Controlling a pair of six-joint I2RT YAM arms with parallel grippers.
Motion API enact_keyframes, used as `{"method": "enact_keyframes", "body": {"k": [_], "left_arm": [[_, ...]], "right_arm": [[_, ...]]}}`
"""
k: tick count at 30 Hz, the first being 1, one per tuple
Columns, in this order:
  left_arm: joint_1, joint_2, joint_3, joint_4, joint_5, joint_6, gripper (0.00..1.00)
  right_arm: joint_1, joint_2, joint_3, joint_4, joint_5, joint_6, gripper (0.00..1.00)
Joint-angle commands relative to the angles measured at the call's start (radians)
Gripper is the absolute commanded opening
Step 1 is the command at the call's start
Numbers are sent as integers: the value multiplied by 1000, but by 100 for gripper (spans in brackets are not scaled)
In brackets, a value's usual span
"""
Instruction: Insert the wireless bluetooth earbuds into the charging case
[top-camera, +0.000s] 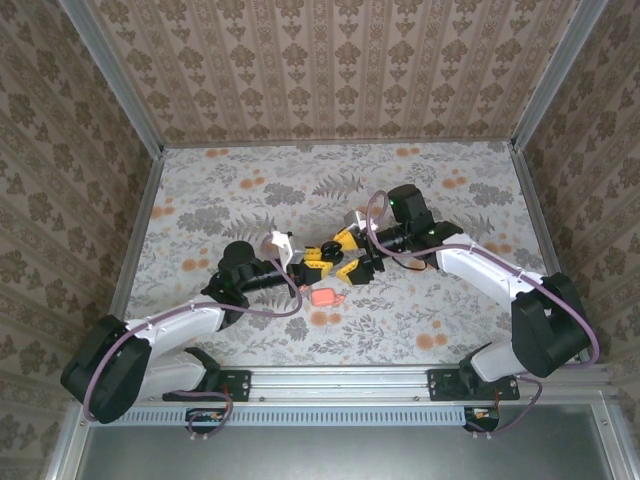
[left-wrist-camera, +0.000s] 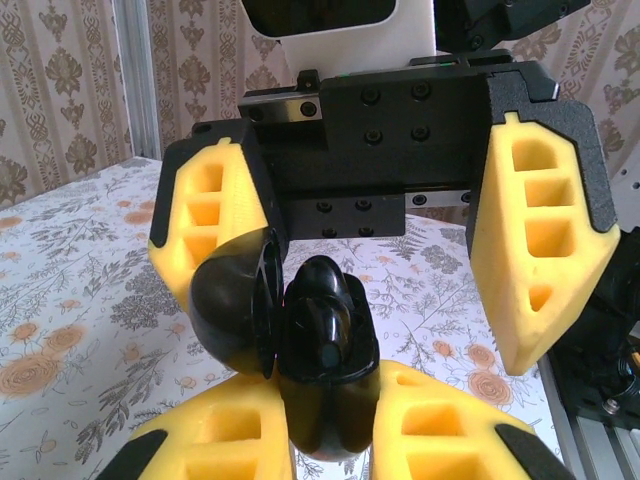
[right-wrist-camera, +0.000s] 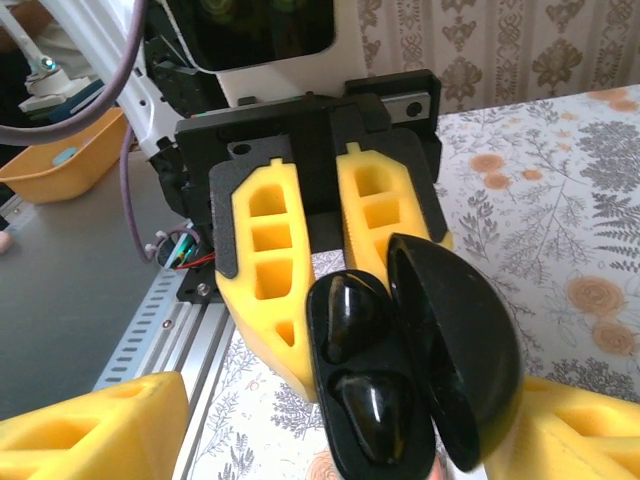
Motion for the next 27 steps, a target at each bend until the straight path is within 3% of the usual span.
{"method": "enact_keyframes", "body": {"k": [1,14,19,27], "left_arm": [[-9,-6,24,7,-2,27,8],[-9,-7,15,-1,-26,37,8],[-9,-3,18,6,-11,35,8],[-9,-2,18,12,2,31,8]], "right_arm": [[3,2,39,-55,-60,-59,73],[-94,-167,-45,-67,-133,-101,56],[-134,-201,-86,7,-9,-63,54],[-76,-143,-30,-38,30,-177,50]]}}
